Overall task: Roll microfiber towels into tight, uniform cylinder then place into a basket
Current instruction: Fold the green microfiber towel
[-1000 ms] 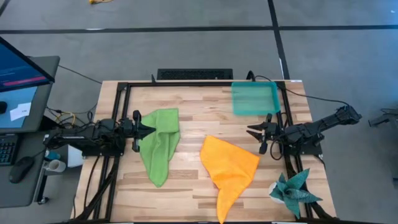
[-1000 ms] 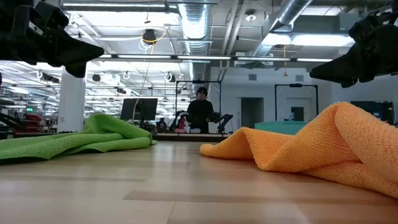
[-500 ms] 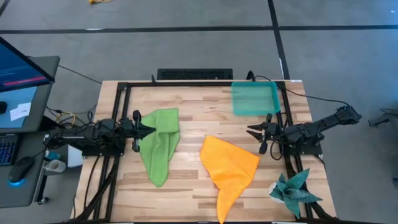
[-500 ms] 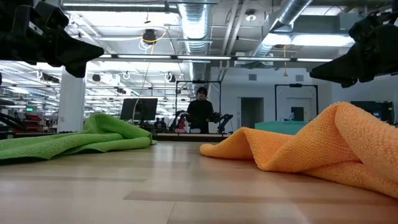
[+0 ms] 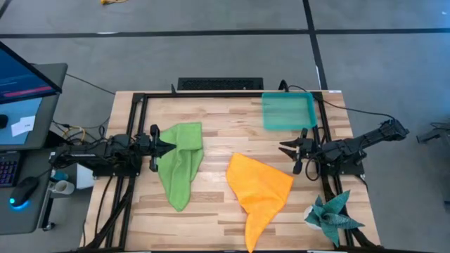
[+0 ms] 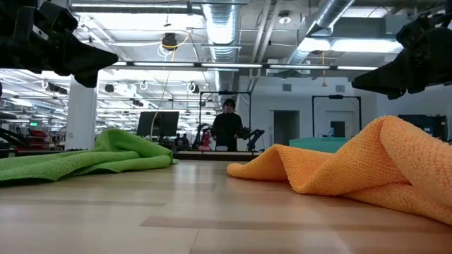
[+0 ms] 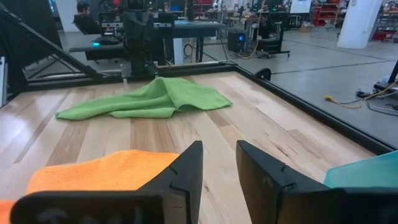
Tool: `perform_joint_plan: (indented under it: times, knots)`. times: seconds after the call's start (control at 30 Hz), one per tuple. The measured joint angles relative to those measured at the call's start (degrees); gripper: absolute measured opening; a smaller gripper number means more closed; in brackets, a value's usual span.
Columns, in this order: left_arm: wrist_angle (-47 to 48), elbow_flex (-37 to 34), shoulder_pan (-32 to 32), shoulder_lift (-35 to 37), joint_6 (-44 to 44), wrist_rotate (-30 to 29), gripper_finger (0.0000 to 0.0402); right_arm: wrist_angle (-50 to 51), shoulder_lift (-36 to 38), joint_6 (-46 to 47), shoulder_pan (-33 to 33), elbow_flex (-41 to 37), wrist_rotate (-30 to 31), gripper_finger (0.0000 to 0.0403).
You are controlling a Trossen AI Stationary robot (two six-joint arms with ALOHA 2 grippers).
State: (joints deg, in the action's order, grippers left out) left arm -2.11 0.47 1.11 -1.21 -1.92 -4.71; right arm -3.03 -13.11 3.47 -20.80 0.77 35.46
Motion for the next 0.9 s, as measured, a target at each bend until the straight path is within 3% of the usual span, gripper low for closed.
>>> perform_joint_plan:
  times: [0.23,0.6,0.9]
  knots:
    - [-0.1,0.0,0.0,0.0,-0.7,0.3,0.0,0.0,0.0,0.0,0.0,0.0,0.0,0.012]
    - [-0.1,0.0,0.0,0.0,-0.8,5.6,0.0003,0.0,0.0,0.0,0.0,0.0,0.0,0.012]
    - [0.2,0.0,0.0,0.0,-0.3,2.0,0.0086,0.0,0.0,0.0,0.0,0.0,0.2,0.012]
